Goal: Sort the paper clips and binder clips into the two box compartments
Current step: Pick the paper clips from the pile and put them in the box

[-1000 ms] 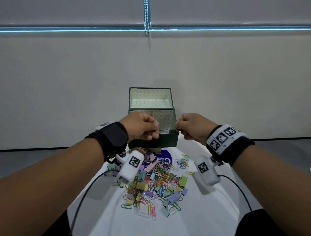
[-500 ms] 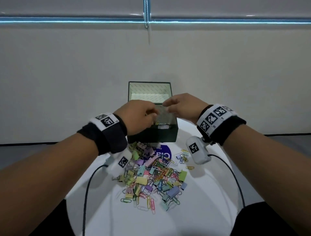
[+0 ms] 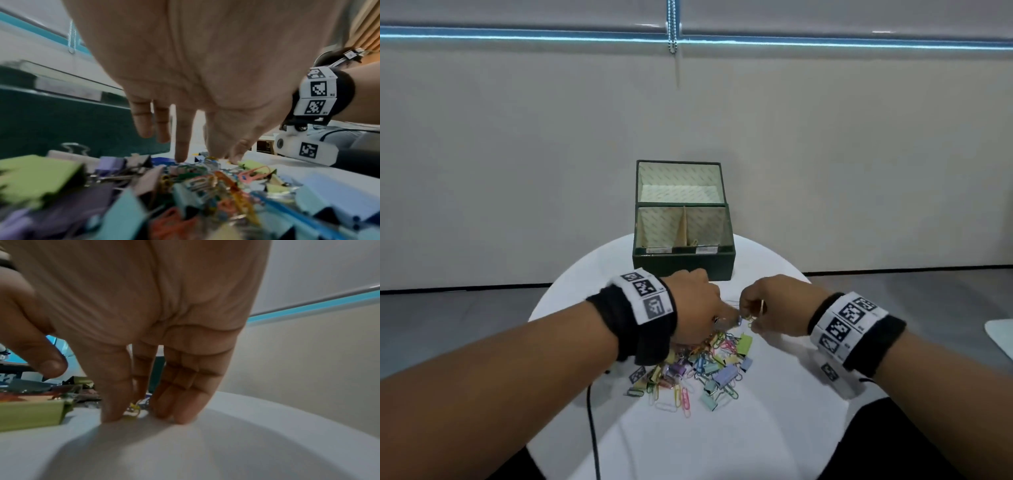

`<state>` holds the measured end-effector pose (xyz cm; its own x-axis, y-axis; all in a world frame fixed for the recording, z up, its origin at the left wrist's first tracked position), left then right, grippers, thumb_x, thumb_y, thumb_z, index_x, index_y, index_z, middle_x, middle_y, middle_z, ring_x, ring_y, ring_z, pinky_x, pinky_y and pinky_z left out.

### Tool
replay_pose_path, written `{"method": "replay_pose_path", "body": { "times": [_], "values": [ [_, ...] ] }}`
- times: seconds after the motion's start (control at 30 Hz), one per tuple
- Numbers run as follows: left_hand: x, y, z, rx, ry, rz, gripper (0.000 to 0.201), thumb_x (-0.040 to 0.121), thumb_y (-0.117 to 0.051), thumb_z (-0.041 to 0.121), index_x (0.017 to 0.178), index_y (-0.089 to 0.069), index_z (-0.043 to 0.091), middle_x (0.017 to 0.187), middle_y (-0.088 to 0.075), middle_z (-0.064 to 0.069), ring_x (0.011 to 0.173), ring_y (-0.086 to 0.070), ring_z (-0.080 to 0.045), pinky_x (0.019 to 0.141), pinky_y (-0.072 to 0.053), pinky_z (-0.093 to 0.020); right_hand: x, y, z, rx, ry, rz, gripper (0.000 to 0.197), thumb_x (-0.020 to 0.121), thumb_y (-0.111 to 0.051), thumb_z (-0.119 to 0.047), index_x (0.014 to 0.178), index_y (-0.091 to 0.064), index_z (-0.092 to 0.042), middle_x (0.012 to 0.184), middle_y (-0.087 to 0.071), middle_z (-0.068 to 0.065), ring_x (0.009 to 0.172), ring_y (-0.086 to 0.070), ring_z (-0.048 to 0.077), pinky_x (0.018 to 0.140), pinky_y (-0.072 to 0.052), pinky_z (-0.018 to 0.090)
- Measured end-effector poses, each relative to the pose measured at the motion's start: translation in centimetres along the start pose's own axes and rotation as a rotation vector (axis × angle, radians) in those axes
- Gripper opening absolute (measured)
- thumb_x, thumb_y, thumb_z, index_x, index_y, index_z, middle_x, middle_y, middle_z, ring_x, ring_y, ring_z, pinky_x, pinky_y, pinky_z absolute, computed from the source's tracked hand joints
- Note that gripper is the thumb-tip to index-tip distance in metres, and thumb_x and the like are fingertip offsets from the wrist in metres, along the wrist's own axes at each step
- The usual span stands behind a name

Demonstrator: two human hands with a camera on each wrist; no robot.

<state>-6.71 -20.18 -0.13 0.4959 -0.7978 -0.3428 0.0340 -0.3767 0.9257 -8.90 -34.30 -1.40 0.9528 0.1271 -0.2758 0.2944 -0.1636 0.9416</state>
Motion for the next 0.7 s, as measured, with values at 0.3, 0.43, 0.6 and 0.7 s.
{"method": "replay_pose_path", "body": {
  "times": [0.3,0.43,0.6,0.7],
  "values": [
    [0.6,1.1,-0.5,-0.107,0.127,-0.01,0.022,0.095,-0.051,0.035,0.108,-0.067,0.036,0.107,-0.063,0.001,0.102,-0.054,-0.024,0.086,-0.051,-0.039,0.4,-0.8,0.3,0.006,0.047,0.106,0.005,0.08,-0.057,-0.018,0.076,-0.059,-0.02,0.074,-0.064,-0.006,0.074,-0.059,0.016,0.068,-0.053,0.03],
    [1.0,1.6,-0.5,-0.169,0.158,0.08,0.021,0.091,-0.056,0.044,0.1,-0.071,0.031,0.094,-0.063,0.004,0.093,-0.058,-0.023,0.078,-0.051,-0.034,0.6,-1.0,0.3,0.079,0.049,0.129,0.011,0.083,-0.054,-0.016,0.084,-0.055,-0.028,0.079,-0.063,-0.009,0.076,-0.056,0.013,0.07,-0.051,0.028],
    [1.8,1.5,0.4,-0.05,0.092,0.008,0.022,0.093,-0.059,0.04,0.111,-0.07,0.04,0.095,-0.053,0.005,0.1,-0.047,-0.022,0.076,-0.041,-0.031,0.6,-0.9,0.7,0.095,0.02,0.134,0.012,0.08,-0.054,-0.019,0.084,-0.058,-0.029,0.084,-0.062,-0.011,0.083,-0.058,0.015,0.077,-0.053,0.032],
    [1.7,1.2,-0.2,-0.022,0.151,-0.03,0.019,0.092,-0.059,0.039,0.104,-0.07,0.03,0.102,-0.058,0.001,0.101,-0.05,-0.025,0.076,-0.042,-0.032,0.5,-0.3,0.7,0.101,0.033,0.195,0.006,0.083,-0.057,-0.022,0.078,-0.057,-0.025,0.086,-0.061,-0.005,0.083,-0.059,0.019,0.078,-0.052,0.033]
  ]
}}
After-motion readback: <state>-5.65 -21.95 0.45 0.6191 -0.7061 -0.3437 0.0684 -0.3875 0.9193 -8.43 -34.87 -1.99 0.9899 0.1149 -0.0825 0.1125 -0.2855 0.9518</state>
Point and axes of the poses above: each hand's wrist, its own x-axis towards the middle knuckle, its own y-axis out of the back of the hand, z = x × y, the point moved 5 cm from there along x, towards the middle knuckle
